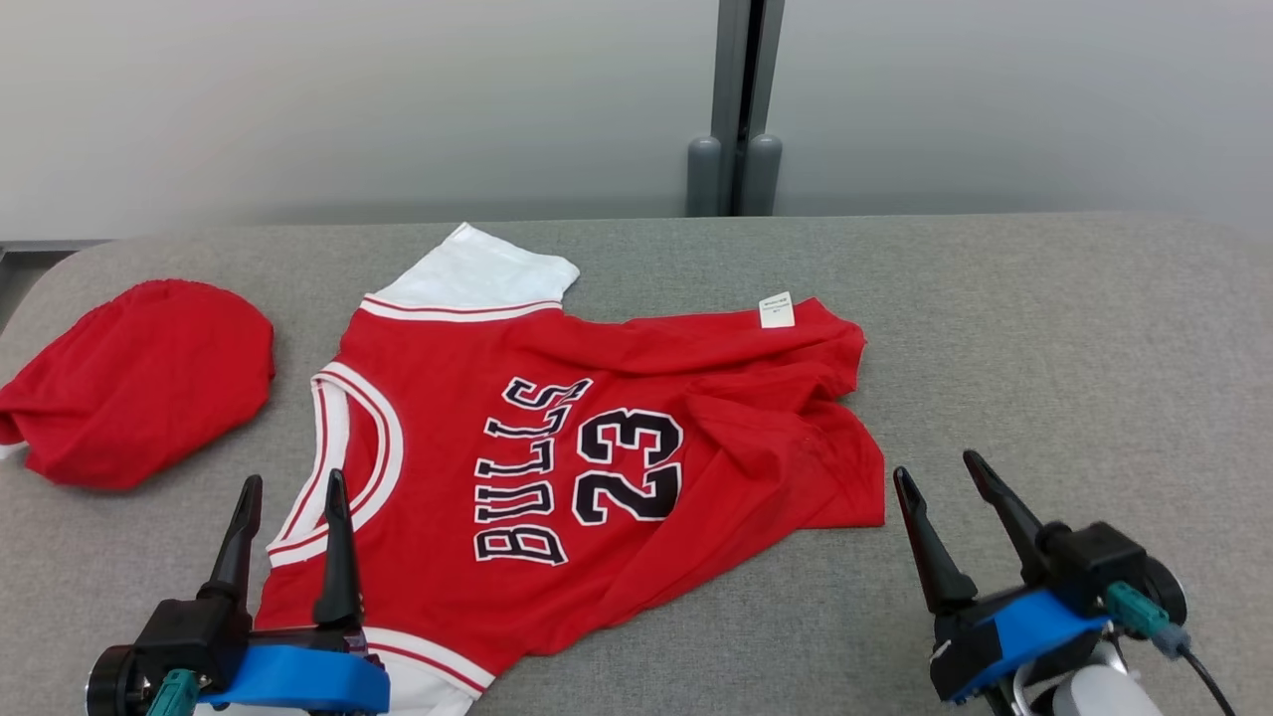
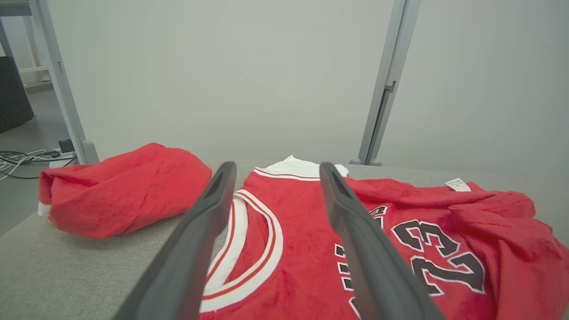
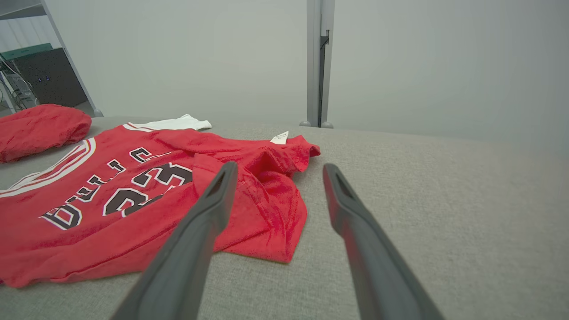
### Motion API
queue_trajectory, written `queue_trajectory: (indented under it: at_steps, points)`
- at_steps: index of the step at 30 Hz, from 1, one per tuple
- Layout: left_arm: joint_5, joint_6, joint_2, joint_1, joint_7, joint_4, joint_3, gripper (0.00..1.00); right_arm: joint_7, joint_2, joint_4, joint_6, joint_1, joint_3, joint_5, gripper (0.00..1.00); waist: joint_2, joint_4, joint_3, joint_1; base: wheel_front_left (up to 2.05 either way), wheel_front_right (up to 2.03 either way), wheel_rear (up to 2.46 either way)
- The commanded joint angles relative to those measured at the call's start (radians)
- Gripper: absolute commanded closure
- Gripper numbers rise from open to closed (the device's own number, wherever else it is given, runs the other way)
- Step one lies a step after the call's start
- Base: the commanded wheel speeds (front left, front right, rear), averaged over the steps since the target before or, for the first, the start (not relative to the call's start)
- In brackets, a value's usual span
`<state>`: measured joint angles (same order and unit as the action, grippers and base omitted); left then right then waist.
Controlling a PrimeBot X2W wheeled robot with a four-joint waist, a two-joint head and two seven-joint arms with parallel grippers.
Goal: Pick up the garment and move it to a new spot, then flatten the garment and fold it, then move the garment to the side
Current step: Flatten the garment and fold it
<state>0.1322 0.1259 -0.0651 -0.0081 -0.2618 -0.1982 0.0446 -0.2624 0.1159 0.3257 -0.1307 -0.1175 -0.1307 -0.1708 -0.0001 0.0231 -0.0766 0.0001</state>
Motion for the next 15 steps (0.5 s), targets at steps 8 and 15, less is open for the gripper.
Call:
queue_trajectory:
  at_steps: [8,15]
  points:
    - [0.016,0.005,0.007,-0.050,-0.004,0.005,-0.042,0.00,0.075,0.168,0.127,0.000,-0.235,-0.212,-0.062,0.00,0.0001,0.081,-0.061,-0.0001,0.00,0.00,0.00]
    - [0.034,0.006,0.009,-0.088,-0.004,-0.005,-0.068,0.00,0.125,0.273,0.228,0.000,-0.356,-0.383,-0.149,0.00,0.0001,0.145,-0.111,-0.0001,0.00,0.00,0.00]
